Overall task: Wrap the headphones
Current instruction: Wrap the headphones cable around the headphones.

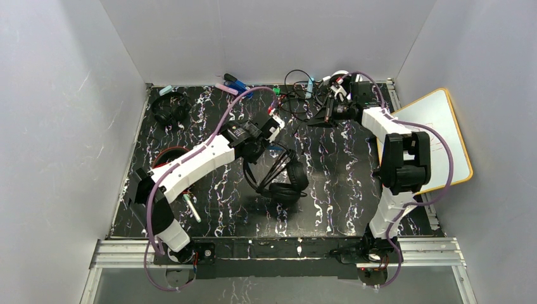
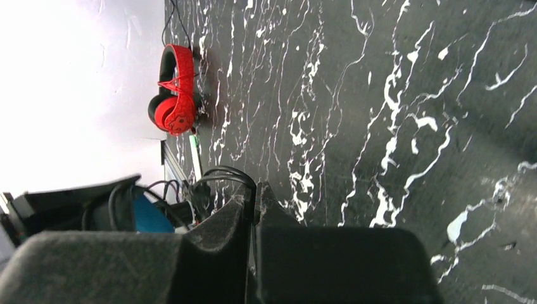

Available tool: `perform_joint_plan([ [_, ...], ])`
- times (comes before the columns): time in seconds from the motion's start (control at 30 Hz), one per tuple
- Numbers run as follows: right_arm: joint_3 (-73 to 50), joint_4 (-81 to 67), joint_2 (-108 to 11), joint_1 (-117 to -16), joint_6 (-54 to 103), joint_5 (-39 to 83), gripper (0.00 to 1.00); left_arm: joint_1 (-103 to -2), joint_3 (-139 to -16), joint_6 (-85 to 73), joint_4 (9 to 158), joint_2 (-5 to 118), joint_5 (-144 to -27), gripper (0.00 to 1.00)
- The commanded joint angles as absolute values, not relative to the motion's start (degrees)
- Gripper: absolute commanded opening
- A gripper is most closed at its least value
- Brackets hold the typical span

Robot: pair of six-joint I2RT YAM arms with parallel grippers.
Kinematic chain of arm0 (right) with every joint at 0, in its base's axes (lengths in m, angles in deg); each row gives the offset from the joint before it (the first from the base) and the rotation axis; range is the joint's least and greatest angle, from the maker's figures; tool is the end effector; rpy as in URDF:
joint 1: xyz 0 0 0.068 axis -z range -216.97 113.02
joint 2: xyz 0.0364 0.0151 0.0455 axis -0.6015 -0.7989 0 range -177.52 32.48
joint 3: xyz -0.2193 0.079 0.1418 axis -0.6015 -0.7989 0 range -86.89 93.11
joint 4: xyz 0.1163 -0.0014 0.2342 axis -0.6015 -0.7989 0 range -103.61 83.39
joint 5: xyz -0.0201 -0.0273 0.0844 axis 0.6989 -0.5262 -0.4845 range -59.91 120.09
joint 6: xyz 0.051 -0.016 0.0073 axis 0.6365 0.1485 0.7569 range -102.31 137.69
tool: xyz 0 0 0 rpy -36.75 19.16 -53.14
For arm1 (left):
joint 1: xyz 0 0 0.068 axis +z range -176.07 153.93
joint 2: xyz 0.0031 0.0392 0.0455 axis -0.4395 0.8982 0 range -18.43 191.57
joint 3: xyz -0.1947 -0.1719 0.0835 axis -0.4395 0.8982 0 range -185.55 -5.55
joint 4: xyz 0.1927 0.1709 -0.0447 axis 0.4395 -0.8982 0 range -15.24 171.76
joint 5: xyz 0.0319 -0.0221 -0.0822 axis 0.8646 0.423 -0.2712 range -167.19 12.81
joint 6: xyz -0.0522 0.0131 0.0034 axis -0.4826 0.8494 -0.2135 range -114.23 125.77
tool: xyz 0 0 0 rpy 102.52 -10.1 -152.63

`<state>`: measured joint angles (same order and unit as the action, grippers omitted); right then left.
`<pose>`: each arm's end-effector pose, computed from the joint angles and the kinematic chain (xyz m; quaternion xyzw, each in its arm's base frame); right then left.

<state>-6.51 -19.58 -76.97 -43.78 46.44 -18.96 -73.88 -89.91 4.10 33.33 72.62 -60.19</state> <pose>0.4174 0.0770 0.2308 -0.0075 0.8481 0.4741 0.2363 0.2340 -0.2427 0.3199 0.3289 0.8855 0.0040 0.3283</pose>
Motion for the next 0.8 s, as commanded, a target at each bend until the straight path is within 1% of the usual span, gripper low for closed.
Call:
perform_joint_plan([
  [0.0, -6.3, -27.3, -69.2, -44.3, 42.0, -18.1, 0.01, -74.5, -93.2, 12.6, 34.5, 72.8, -45.0, 0.0],
  [0.07, -7.2, -28.8, -66.5, -45.1, 41.4, -18.4, 0.01, -74.5, -94.0, 13.7, 35.5, 73.8, -42.7, 0.0],
  [0.23, -7.2, -32.0, -60.1, -45.2, 40.7, -19.7, 0.01, -74.5, -94.7, 14.1, 35.5, 76.7, -41.1, 0.0],
  [0.33, -6.5, -34.3, -57.6, -45.3, 40.9, -23.3, 0.01, -74.5, -95.8, 8.2, 34.3, 79.2, -35.8, 0.0],
  [0.47, -7.6, -35.7, -54.5, -45.4, 41.7, -26.7, 0.01, -74.4, -102.8, -1.0, 28.8, 84.7, -32.8, 0.0],
  [0.57, -8.3, -37.4, -52.5, -45.4, 41.1, -25.0, 0.01, -74.3, -105.0, -4.0, 28.3, 86.2, -34.4, 0.0],
  [0.67, -7.7, -39.8, -52.0, -45.4, 40.0, -27.0, 0.01, -74.2, -104.1, -6.2, 30.8, 85.4, -35.2, 0.0],
  [0.77, -7.7, -40.3, -50.8, -45.4, 40.4, -27.5, 0.01, -73.0, -106.2, -11.0, 29.3, 86.5, -35.7, 0.0],
])
